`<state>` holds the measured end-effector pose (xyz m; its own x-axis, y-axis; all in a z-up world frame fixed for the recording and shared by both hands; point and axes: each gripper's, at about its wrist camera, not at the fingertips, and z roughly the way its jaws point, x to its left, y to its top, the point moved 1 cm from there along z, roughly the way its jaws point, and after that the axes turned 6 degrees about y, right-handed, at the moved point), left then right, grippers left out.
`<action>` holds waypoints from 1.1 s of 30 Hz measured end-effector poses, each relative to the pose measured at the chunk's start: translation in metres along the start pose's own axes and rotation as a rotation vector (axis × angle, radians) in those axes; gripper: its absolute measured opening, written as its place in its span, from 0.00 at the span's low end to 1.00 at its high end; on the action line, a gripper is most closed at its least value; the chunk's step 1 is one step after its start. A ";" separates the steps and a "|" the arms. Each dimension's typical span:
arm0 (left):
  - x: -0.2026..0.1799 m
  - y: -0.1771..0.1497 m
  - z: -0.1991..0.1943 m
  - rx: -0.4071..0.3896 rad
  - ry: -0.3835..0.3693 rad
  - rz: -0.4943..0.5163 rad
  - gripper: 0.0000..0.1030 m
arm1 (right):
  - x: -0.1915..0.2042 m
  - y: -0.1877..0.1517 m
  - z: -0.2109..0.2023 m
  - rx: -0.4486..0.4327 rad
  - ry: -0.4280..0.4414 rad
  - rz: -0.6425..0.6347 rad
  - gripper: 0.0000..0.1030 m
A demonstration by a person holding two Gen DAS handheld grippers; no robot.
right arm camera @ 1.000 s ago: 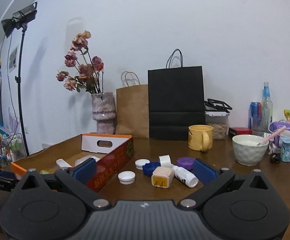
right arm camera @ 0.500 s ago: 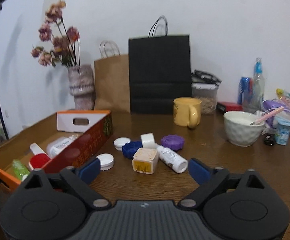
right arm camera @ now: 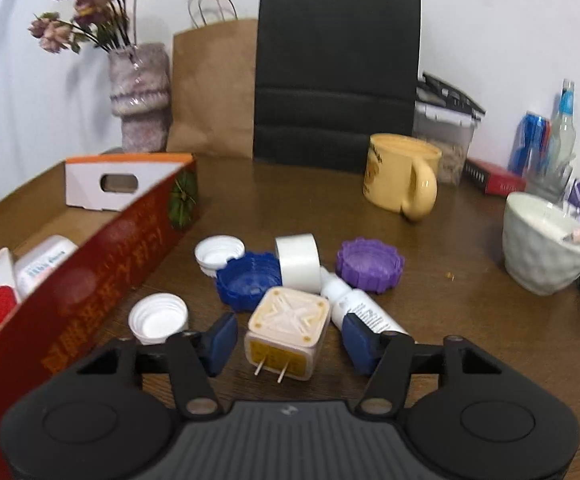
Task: Organize rigid objects
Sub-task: 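Grasp the white plug-shaped cube with the right gripper, then carry the plug cube into the orange box and open the right gripper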
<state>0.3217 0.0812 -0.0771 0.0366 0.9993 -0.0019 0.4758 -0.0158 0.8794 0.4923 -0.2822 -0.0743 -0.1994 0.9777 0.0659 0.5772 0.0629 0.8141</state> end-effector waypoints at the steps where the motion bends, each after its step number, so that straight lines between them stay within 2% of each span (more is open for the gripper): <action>1: 0.000 0.000 0.000 0.000 0.000 -0.001 0.80 | -0.001 -0.001 0.002 0.004 0.010 0.008 0.46; 3: 0.000 0.000 0.000 0.000 0.000 0.000 0.80 | -0.003 -0.001 0.005 0.003 0.015 0.018 0.42; 12: 0.000 0.000 0.000 0.000 0.000 0.000 0.80 | -0.004 -0.006 -0.004 -0.019 0.019 0.013 0.41; 26: 0.000 0.000 0.000 0.000 0.000 0.000 0.80 | 0.031 -0.035 -0.097 -0.137 0.116 -0.066 0.38; 33: 0.002 0.000 0.000 -0.001 -0.005 0.005 0.80 | 0.055 -0.037 -0.135 -0.198 0.184 -0.102 0.38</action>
<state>0.3215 0.0829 -0.0765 0.0431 0.9991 -0.0003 0.4747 -0.0203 0.8799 0.3534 -0.2579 -0.0228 -0.3994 0.9144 0.0667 0.3846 0.1010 0.9175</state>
